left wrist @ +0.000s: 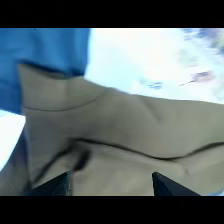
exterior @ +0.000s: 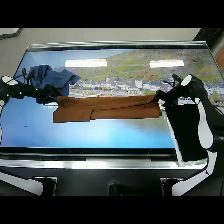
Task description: Fold the shirts.
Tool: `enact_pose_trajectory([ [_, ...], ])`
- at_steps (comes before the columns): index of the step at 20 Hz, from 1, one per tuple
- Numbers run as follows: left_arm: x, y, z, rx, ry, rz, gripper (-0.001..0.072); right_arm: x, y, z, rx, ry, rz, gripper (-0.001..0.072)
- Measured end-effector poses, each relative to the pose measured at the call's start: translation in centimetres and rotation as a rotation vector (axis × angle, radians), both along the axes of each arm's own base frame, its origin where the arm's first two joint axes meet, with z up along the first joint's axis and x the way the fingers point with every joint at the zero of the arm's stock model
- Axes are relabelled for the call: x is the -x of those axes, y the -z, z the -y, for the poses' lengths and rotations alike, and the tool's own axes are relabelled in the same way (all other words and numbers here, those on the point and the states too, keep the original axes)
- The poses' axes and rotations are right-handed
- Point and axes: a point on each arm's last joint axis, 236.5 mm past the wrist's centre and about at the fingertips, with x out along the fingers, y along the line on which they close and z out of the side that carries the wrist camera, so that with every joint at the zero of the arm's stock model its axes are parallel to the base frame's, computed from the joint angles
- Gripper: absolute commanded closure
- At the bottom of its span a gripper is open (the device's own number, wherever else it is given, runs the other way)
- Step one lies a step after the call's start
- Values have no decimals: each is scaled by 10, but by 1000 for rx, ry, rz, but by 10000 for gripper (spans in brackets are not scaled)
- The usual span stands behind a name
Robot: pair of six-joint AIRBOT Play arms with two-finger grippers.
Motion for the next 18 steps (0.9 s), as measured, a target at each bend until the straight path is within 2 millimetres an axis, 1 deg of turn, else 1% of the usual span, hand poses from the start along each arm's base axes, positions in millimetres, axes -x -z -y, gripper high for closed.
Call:
enact_pose_trajectory([
  [3,2,-29,1,-19,14,61,109,4,10,-3,-14,-8,-30,6],
  [4,3,-37,2,-24,19,77,109,5,12,-5,-28,-6,-39,48],
  [5,4,-45,3,-30,24,95,111,5,13,-7,-38,-7,-43,114],
  [6,5,-53,6,-33,31,111,119,7,15,-13,-65,-4,-55,161],
  [7,6,-59,10,-36,42,125,122,8,15,-20,-101,-1,-66,305],
  [8,7,-64,14,-39,51,136,126,10,16,-25,-120,-4,-75,476],
  [9,7,-68,19,-37,62,146,153,13,16,-30,-143,-12,-87,646],
  [10,8,-70,25,-38,73,151,355,14,12,-37,-173,-17,-87,678],
  [11,9,-71,33,-39,93,155,576,12,3,-44,-208,-23,-73,680],
  [13,13,-71,56,-35,140,158,667,11,-18,-55,-258,-39,-43,681],
  [14,16,-66,72,-32,170,150,676,10,-34,-62,-288,-48,-17,681],
  [16,26,-52,118,-12,242,136,676,13,-70,-74,-342,-68,29,681],
  [17,31,-41,144,3,273,128,676,17,-90,-82,-368,-86,48,681],
  [18,37,-31,176,31,302,123,676,23,-111,-92,-396,-110,68,681],
])
